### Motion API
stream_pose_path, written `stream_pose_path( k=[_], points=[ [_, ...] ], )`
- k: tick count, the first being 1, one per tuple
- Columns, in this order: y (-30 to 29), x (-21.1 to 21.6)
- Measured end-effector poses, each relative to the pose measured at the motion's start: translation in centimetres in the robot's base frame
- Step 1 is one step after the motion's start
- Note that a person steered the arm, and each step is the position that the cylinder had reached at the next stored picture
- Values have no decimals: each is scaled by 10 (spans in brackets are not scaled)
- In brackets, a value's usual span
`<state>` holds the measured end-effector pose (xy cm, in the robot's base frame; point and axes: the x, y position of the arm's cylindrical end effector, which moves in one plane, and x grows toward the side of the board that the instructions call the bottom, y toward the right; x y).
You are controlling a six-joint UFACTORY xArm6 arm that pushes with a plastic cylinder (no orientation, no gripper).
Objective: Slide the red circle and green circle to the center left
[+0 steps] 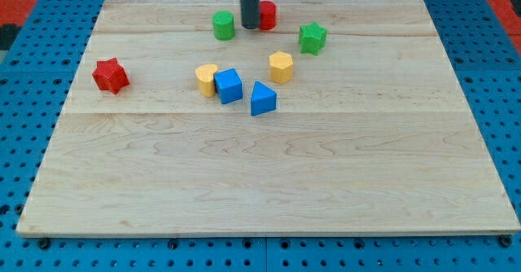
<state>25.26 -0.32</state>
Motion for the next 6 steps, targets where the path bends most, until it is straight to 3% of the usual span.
stream_pose_path(
  k=[2,3,4,5,6],
  points=[
    [80,-10],
    [85,-50],
    [6,-40],
    [-91,4],
    [-113,45]
  ],
)
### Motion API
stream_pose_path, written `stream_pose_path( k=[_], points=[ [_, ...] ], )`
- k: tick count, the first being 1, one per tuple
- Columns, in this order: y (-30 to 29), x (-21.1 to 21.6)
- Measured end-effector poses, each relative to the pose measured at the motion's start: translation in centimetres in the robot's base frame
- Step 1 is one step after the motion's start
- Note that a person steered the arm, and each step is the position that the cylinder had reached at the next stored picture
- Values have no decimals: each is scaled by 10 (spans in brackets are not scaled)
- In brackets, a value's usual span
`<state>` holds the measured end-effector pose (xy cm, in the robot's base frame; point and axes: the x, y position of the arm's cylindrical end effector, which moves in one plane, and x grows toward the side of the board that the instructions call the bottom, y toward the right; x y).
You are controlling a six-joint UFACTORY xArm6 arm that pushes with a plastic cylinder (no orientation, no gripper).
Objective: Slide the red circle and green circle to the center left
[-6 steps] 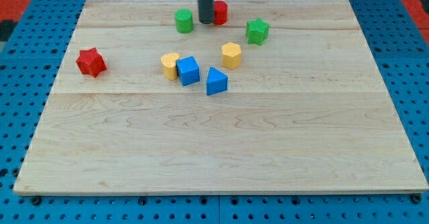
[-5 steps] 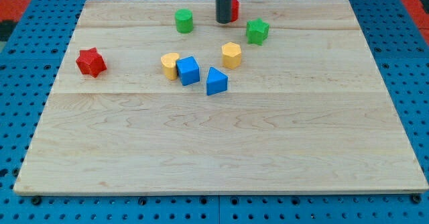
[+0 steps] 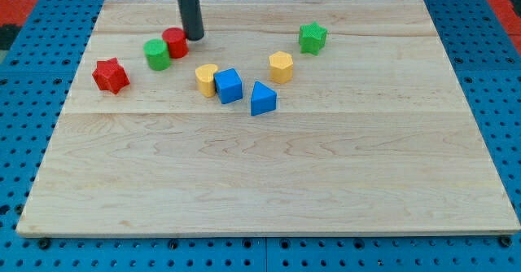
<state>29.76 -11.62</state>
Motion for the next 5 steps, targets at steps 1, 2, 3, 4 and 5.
stream_pose_path(
  k=[1,2,3,4,5],
  points=[
    [-20,20],
    [-53,7],
    [-79,17],
    [-79,55],
    [-66,71]
  ],
)
